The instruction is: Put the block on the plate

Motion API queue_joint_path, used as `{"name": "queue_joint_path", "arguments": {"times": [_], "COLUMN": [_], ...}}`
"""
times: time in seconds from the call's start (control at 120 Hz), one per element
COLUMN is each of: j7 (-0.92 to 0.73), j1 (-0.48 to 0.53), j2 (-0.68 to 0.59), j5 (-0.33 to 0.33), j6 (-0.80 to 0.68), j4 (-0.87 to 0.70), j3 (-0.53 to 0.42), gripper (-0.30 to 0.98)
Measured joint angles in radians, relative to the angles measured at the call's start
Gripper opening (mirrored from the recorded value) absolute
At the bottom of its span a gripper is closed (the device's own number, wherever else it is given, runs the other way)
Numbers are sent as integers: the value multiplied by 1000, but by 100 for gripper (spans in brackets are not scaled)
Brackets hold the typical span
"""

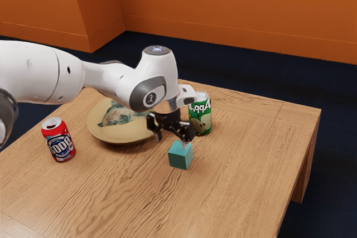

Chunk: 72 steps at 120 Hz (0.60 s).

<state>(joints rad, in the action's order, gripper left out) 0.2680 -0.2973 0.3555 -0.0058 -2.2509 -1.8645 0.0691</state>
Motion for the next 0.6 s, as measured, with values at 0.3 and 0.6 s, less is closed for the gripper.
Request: {"name": "queue_joint_path", "arguments": {"times": [0.3, 0.6], "j7": [37, 60], "j1": [1, 3], "j2": [84, 125], "j5": [-51, -80], "j6": [-57, -78], "j4": [28, 30], "j3": [0, 1], "gripper": [69, 69]}}
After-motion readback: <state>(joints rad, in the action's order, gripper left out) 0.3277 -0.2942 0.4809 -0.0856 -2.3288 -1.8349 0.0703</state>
